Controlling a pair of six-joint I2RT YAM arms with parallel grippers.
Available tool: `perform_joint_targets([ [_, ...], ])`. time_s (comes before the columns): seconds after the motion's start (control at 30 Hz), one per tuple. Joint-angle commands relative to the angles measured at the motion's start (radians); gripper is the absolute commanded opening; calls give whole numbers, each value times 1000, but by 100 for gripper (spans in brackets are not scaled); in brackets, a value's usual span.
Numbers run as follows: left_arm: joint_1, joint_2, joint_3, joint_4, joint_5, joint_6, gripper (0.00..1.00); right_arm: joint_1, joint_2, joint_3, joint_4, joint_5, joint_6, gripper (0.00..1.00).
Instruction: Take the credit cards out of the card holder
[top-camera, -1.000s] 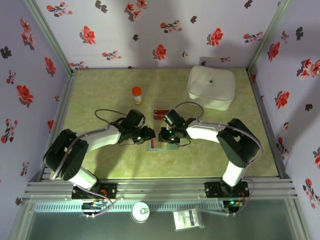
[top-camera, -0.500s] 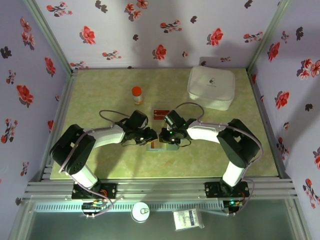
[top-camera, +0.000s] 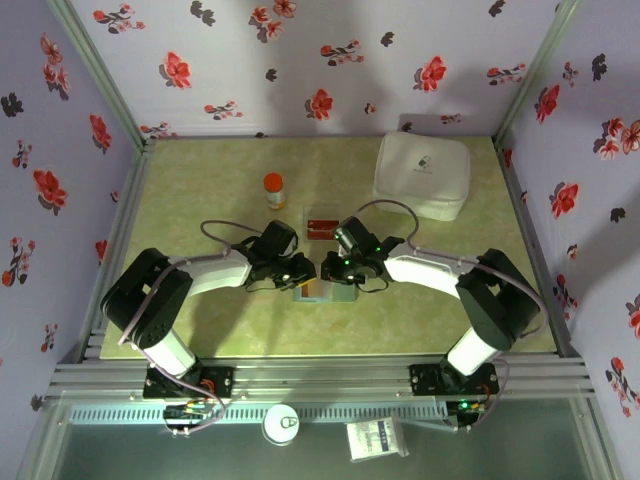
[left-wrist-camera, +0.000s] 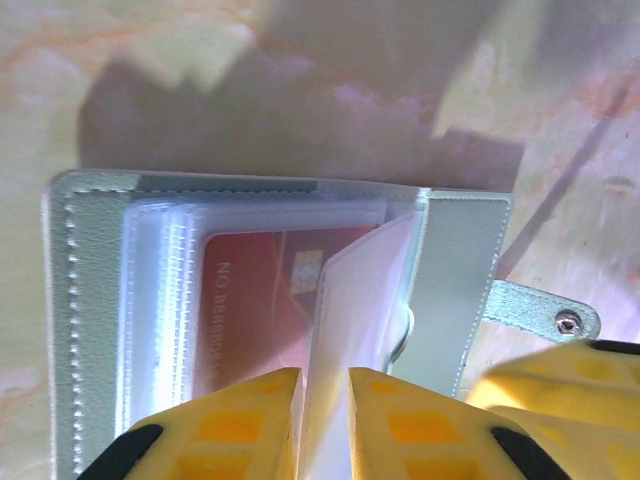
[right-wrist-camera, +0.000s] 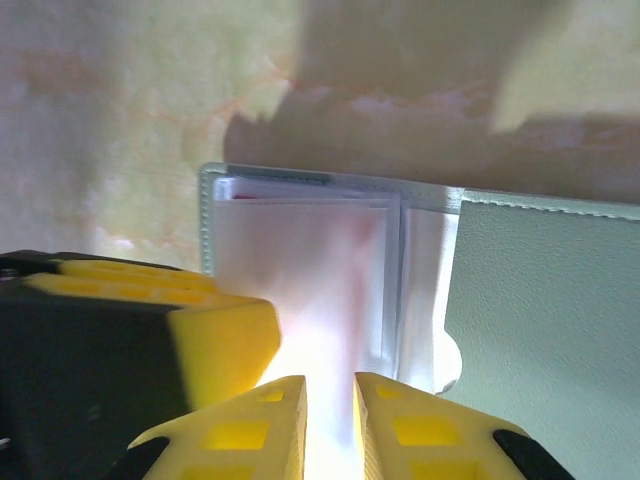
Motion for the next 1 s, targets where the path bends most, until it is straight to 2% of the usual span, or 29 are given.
perform_joint_targets([
  [0.0,-22,-14,47,-8,11,-16,19,-22,-79,-22,-70,60,-27,20],
  [0.23,-62,45,136,-28,11,-10,25,-83,-217,-74,-122,83,-43,21],
  [0.57,-114,196,276,-29,41,-6,33,-144,-387,-136,-215,130,-56,28],
  [0.77,-113,192,291,-45,45,12,36,-145,-389,-158,-193,112,-31,29],
  [0.97,-91,121,244,-83,21,42,36,-143,-333,-145,-134,67,-11,29],
])
